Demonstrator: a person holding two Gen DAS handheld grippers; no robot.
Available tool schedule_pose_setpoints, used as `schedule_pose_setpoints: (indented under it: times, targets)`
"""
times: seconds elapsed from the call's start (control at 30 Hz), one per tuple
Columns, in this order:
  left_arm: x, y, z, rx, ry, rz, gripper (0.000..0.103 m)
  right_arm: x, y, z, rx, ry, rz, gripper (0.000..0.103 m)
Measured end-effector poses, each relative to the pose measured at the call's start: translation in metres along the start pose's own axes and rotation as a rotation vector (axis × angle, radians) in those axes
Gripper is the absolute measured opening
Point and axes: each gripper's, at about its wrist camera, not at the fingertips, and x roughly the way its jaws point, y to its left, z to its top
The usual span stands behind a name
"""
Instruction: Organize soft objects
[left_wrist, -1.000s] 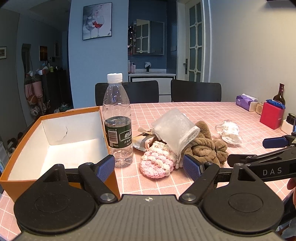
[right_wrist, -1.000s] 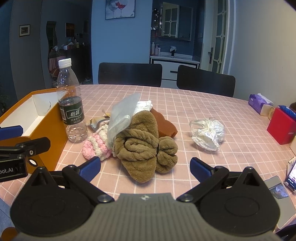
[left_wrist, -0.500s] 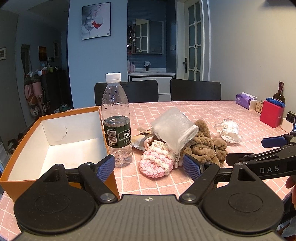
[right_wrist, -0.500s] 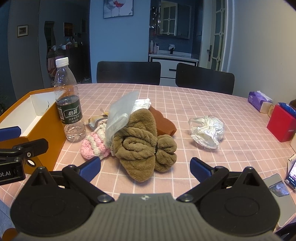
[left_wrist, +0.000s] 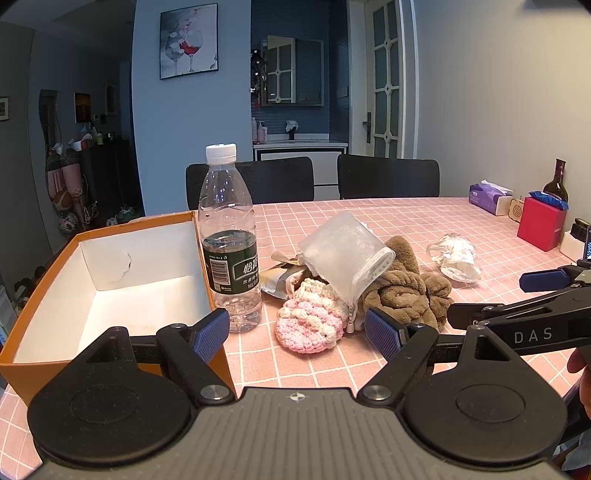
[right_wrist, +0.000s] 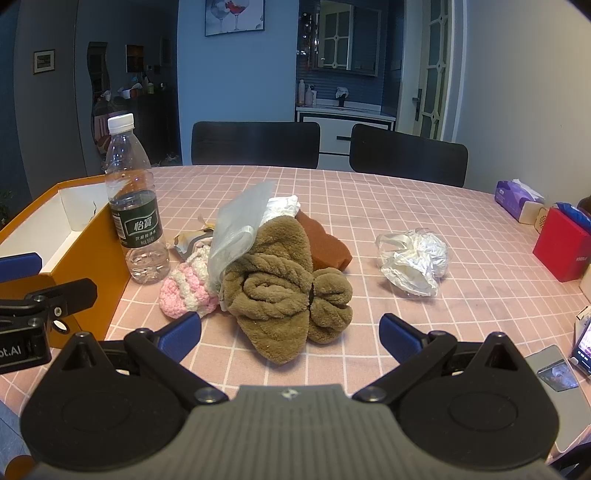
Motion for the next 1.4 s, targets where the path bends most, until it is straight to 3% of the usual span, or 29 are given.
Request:
schedule_pose_setpoints:
  times: [1.03,1.17,1.4]
  targets:
    - [0.001,-0.003,0.0,0.002,0.002,-0.005,0.097,0.002,0.002,-0.003,-0.005,0.009,0.0,0.1]
    - [0.005,-0.003,0.0,0.003,0.009,-0.026,0.097,0.003,-0.005,-0.004,0.007,-0.003,0.031,0.1]
    - [0.017,-0.005,0.003,0.006,0.016,-0.107,0.08,0.02,-0.021,-0.006,0.036,-0.013,0.083,0.099]
